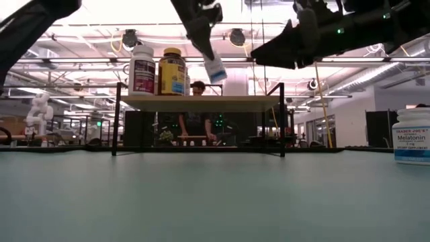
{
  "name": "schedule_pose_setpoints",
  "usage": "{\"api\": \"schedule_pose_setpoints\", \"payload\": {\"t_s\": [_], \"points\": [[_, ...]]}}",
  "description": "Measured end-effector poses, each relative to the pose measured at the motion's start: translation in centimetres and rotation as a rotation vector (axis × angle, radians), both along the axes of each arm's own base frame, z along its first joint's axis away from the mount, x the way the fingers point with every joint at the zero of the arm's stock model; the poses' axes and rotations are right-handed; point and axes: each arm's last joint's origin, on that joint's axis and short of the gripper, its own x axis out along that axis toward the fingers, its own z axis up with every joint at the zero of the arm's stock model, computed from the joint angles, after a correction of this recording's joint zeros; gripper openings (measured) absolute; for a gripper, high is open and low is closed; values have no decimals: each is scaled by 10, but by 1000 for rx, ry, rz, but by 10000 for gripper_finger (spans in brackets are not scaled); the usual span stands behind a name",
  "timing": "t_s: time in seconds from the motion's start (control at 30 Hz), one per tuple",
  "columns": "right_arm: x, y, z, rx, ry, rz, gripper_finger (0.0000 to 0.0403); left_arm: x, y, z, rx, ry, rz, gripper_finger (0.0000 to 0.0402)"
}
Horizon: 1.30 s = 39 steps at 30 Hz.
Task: Pick and place medicine bottles onto shelf by color
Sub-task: Put the left white supplement bottle on the shelf
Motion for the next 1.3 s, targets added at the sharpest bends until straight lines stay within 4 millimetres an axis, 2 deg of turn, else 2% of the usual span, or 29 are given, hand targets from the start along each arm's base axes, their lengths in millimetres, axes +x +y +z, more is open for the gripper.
{"api": "schedule_pose_setpoints", "payload": {"t_s": [0.3,0.7,1.1,1.3], "points": [[-5,-1,-7,21,4,-2,309,6,21,-23,-8,60,4,184],[-13,0,-16,73,-21,-2,309,2,34,-32,1,110,-19,184],[-13,3,-15,78,-29,12,309,-8,50,-34,-7,121,23,184],[-13,3,-15,76,-29,11,309,-8,51,-36,-16,130,30,184]]}}
